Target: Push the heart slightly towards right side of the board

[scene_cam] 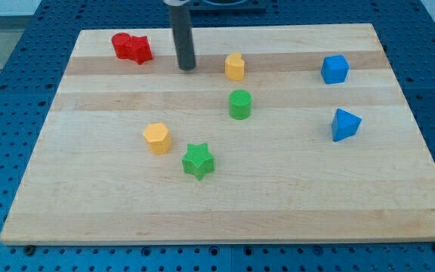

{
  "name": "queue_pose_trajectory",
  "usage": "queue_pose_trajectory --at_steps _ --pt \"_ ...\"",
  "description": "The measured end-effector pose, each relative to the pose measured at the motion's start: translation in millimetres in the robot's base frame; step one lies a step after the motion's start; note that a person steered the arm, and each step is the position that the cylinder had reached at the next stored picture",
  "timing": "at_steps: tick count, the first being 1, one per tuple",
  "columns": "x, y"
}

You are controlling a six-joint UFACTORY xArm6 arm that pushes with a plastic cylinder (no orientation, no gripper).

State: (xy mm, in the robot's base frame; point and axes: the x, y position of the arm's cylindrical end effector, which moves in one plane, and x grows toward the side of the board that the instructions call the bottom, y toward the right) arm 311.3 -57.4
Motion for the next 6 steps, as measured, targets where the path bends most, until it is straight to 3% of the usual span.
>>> queue_pose_trajectory --at_steps 1,3,4,5,6 --pt "9.2 66.2" --pt "44.1 96.3" --pt "48.5 143.4" --pt "92.7 132.3" --pt "87.1 80.3"
